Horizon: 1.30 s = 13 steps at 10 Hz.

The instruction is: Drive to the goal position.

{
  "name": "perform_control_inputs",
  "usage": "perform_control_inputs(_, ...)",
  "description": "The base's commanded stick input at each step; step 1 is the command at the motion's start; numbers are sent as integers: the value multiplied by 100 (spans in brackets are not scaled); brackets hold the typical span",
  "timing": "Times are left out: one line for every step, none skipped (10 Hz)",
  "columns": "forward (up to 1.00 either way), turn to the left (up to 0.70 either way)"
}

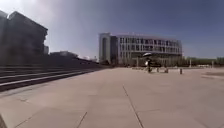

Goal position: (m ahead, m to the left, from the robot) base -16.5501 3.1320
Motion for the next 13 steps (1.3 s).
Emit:
perform_control_inputs(100, 0)
perform_control_inputs(100, 0)
perform_control_inputs(100, 0)
perform_control_inputs(100, 0)
perform_control_inputs(100, 0)
perform_control_inputs(100, 0)
perform_control_inputs(100, 0)
perform_control_inputs(100, 0)
perform_control_inputs(100, 0)
perform_control_inputs(100, 0)
perform_control_inputs(100, 0)
perform_control_inputs(100, 0)
perform_control_inputs(100, 0)
